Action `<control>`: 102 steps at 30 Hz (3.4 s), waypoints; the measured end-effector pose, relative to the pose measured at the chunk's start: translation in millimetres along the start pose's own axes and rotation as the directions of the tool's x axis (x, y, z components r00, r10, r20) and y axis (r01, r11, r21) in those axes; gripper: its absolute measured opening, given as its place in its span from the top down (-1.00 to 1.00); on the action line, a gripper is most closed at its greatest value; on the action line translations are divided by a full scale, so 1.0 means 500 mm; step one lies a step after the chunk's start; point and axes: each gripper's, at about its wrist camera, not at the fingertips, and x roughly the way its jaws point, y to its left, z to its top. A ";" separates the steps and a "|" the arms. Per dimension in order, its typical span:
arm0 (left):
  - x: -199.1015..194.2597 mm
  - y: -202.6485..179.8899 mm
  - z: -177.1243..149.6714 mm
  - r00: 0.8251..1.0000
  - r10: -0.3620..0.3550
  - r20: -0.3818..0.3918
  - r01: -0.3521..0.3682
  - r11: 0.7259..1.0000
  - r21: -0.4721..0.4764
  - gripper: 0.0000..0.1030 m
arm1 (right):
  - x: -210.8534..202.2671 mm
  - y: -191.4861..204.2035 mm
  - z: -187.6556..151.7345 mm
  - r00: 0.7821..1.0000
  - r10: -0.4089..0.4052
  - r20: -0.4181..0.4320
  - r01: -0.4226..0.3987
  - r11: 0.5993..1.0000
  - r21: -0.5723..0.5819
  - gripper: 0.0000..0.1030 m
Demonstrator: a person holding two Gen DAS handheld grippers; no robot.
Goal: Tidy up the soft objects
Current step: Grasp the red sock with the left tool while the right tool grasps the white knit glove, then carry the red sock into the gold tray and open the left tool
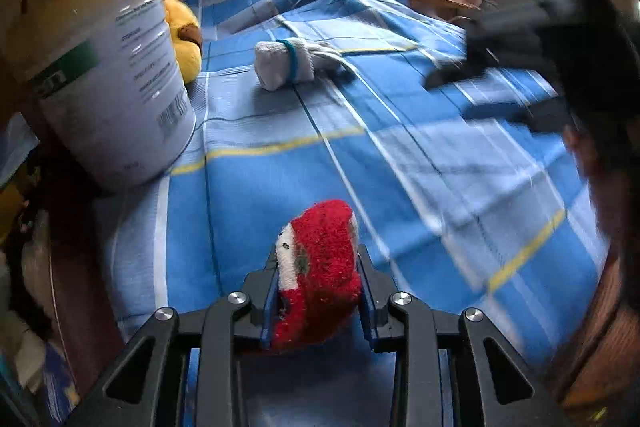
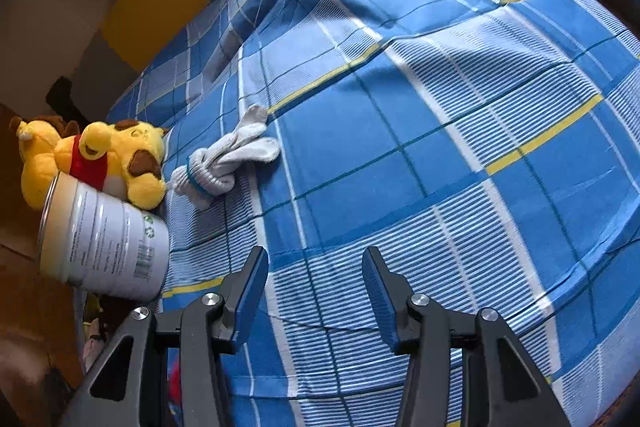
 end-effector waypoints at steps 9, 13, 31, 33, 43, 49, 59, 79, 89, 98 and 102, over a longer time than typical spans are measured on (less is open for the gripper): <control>-0.007 -0.004 -0.046 0.989 -0.024 0.144 0.008 0.994 0.107 0.33 | 0.033 0.057 -0.011 0.982 0.165 -0.096 -0.166 0.986 -0.004 0.02; -0.004 0.004 -0.045 0.986 -0.053 0.156 0.040 0.995 0.086 0.33 | 0.064 0.096 0.028 0.952 0.281 -0.125 -0.269 0.958 0.099 -0.26; -0.013 0.020 -0.052 0.978 -0.120 0.168 0.115 0.993 0.038 0.31 | 0.265 0.238 0.151 0.984 -0.055 -0.169 0.071 0.993 0.093 -0.46; -0.012 0.021 -0.052 0.978 -0.123 0.168 0.118 0.992 0.036 0.30 | 0.257 0.256 0.149 0.982 -0.092 -0.167 0.089 0.996 -0.026 -0.05; -0.009 0.025 -0.050 0.978 -0.123 0.166 0.119 0.992 0.032 0.30 | 0.101 0.197 0.045 0.941 -0.284 -0.183 0.136 0.813 -0.566 0.01; -0.010 0.024 -0.052 0.980 -0.111 0.167 0.106 0.994 0.038 0.29 | 0.093 0.114 -0.033 0.924 -0.363 -0.122 0.210 0.746 -0.633 0.01; -0.010 0.008 -0.053 0.984 -0.070 0.166 0.060 0.996 0.061 0.26 | 0.100 0.057 -0.036 0.966 -0.253 -0.047 0.200 0.852 -0.483 0.01; -0.013 -0.003 -0.057 0.986 -0.033 0.166 0.019 0.996 0.082 0.24 | 0.088 0.028 0.001 0.984 -0.056 -0.168 0.014 0.970 -0.241 -0.54; -0.013 -0.003 -0.058 0.986 -0.034 0.165 0.020 0.996 0.082 0.24 | 0.095 0.055 -0.011 0.974 -0.198 -0.109 0.146 0.919 -0.366 0.05; -0.012 -0.007 -0.037 0.993 -0.021 0.113 0.010 0.995 0.103 0.31 | 0.102 0.068 -0.023 0.963 -0.261 -0.066 0.202 0.864 -0.461 0.05; -0.027 0.004 -0.021 0.996 -0.038 0.081 0.034 0.998 0.050 0.34 | 0.103 0.072 -0.029 0.963 -0.264 -0.051 0.208 0.851 -0.482 0.04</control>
